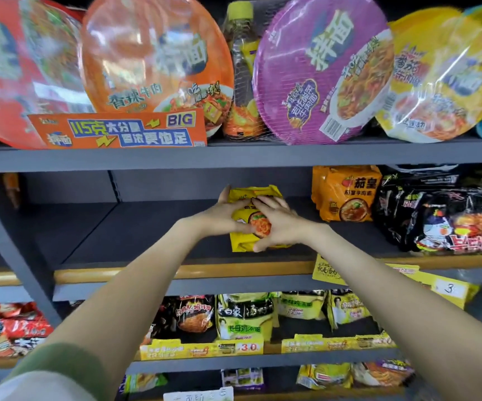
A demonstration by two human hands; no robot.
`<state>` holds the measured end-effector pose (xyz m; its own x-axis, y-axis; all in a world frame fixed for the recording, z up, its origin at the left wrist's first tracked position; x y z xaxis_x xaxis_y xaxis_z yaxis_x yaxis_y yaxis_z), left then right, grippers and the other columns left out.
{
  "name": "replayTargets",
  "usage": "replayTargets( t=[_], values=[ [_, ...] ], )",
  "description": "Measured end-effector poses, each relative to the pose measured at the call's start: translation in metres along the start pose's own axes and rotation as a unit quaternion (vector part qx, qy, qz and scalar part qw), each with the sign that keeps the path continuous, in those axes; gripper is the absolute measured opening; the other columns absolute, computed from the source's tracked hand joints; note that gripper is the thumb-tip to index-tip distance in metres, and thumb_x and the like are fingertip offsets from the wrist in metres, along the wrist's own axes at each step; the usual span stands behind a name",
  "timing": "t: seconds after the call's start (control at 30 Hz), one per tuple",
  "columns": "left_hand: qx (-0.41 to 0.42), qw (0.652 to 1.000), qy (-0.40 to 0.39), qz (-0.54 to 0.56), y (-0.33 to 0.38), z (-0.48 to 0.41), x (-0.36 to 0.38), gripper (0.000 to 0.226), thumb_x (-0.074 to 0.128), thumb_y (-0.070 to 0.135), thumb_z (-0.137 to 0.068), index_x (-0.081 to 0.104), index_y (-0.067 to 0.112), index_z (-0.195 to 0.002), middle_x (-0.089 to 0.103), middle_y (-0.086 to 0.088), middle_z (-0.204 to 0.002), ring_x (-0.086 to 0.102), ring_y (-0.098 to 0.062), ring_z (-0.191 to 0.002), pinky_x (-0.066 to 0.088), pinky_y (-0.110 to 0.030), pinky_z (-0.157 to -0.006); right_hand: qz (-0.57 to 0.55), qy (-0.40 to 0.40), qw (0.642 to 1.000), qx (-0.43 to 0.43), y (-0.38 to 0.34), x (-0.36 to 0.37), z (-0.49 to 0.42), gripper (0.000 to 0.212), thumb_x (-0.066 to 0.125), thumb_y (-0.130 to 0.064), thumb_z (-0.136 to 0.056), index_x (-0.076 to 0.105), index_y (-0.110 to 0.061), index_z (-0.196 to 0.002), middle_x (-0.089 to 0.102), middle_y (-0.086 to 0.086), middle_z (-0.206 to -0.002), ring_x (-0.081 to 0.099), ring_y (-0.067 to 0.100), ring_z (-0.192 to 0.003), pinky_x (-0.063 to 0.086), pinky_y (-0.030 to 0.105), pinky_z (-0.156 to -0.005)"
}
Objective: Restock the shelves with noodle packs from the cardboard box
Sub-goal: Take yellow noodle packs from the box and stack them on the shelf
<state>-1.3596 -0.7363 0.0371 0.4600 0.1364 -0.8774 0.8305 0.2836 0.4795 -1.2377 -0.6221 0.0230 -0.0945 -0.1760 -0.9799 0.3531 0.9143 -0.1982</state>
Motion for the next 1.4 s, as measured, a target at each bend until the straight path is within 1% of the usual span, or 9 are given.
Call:
replayTargets(
  t=[0.23,0.43,0.6,0.8,0.93,1.07,1.13,1.27,1.4],
  values=[
    [-0.04,0.997,-0.033,0.051,-0.03,-0.037,0.017,0.08,0.069,0.047,-0.082,0.026,0.037,-0.149,-0.02,-0.004,-0.158,-0.005,-0.023,-0.147,0.01,-0.038,-0.119,-0.011,-0.017,1.0,0.0,0.022,0.022,-0.027,0.11,0.074,-0.053,-0.072,0.005,-0.022,-0.153,0.0,-0.006,-0.16,-0.006,0.019,-0.145,0.012,0.05,-0.116],
    [0.062,0.991,0.108,-0.045,-0.007,-0.075,0.01,0.089,0.074,0.033,-0.08,0.02,0.029,-0.151,-0.023,-0.005,-0.156,0.018,-0.025,-0.145,0.027,-0.023,-0.105,0.049,0.131,0.989,0.037,0.04,0.02,-0.048,0.12,0.077,-0.048,-0.07,-0.006,-0.021,-0.152,-0.014,-0.004,-0.157,-0.008,0.025,-0.143,0.019,0.059,-0.109],
    [0.129,0.968,0.184,-0.111,-0.013,-0.127,0.023,0.096,0.071,0.035,-0.083,0.008,0.019,-0.153,-0.031,-0.008,-0.153,0.018,-0.031,-0.144,0.028,-0.028,-0.11,0.094,0.164,0.98,0.068,0.077,0.016,-0.089,0.128,0.08,-0.047,-0.068,-0.014,-0.02,-0.15,-0.025,-0.003,-0.155,-0.014,0.026,-0.144,0.017,0.058,-0.113],
    [0.056,0.861,0.271,-0.427,-0.03,-0.17,0.037,0.082,0.032,0.056,-0.097,-0.021,0.02,-0.148,-0.05,-0.003,-0.138,-0.029,-0.032,-0.14,-0.008,-0.06,-0.111,0.237,0.193,0.952,0.032,0.117,0.023,-0.115,0.098,0.055,-0.05,-0.089,-0.016,-0.021,-0.15,-0.026,-0.001,-0.156,-0.026,0.021,-0.142,-0.006,0.056,-0.115],
    [0.041,0.86,0.251,-0.442,-0.045,-0.184,0.045,0.073,0.019,0.051,-0.101,-0.033,0.014,-0.138,-0.031,-0.004,-0.154,-0.026,-0.026,-0.142,-0.013,-0.047,-0.114,0.307,0.22,0.926,0.018,0.119,0.029,-0.124,0.086,0.046,-0.043,-0.095,-0.014,-0.017,-0.15,-0.018,-0.002,-0.158,-0.019,0.015,-0.144,-0.019,0.04,-0.11],
    [0.051,0.869,0.24,-0.431,-0.041,-0.197,0.05,0.077,0.022,0.05,-0.101,-0.036,0.01,-0.134,-0.035,-0.005,-0.15,-0.026,-0.025,-0.142,-0.005,-0.037,-0.119,0.334,0.253,0.907,0.033,0.12,0.029,-0.125,0.062,0.01,-0.015,-0.09,0.012,-0.013,-0.152,0.006,0.0,-0.159,0.008,0.016,-0.147,0.008,0.035,-0.117],
    [0.059,0.868,0.24,-0.43,-0.032,-0.205,0.055,0.079,0.024,0.05,-0.101,-0.035,0.009,-0.134,-0.039,-0.006,-0.146,-0.026,-0.026,-0.142,-0.005,-0.037,-0.119,0.358,0.271,0.891,0.069,0.13,0.033,-0.123,0.061,0.015,-0.017,-0.087,0.04,-0.019,-0.143,0.038,-0.003,-0.15,0.036,0.012,-0.137,0.033,0.032,-0.111],
    [0.069,0.866,0.242,-0.432,-0.013,-0.218,0.066,0.076,0.024,0.042,-0.103,-0.035,0.005,-0.133,-0.03,-0.011,-0.153,-0.025,-0.029,-0.142,-0.003,-0.039,-0.12,0.305,0.266,0.906,0.123,0.138,0.034,-0.117,0.058,0.021,-0.023,-0.086,0.053,-0.022,-0.134,0.049,-0.006,-0.142,0.046,0.01,-0.13,0.04,0.027,-0.105],
    [0.043,0.867,0.244,-0.432,-0.003,-0.217,0.069,0.076,0.029,0.035,-0.104,-0.035,0.007,-0.135,-0.029,-0.009,-0.154,-0.025,-0.029,-0.142,-0.006,-0.039,-0.117,0.292,0.211,0.922,0.139,0.137,0.03,-0.111,0.062,0.028,-0.019,-0.1,-0.008,-0.012,-0.151,-0.013,0.0,-0.159,-0.009,0.015,-0.146,0.002,0.032,-0.117]
  ],
)
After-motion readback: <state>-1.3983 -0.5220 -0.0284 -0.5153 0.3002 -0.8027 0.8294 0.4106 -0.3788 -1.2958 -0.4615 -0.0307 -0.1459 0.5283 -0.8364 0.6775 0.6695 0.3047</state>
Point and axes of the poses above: each hand's wrist, its own z-axis away from the middle knuckle, its own x-axis out of the palm, y = z × x, the point moved 2 cm from there along -z, towards the middle knuckle
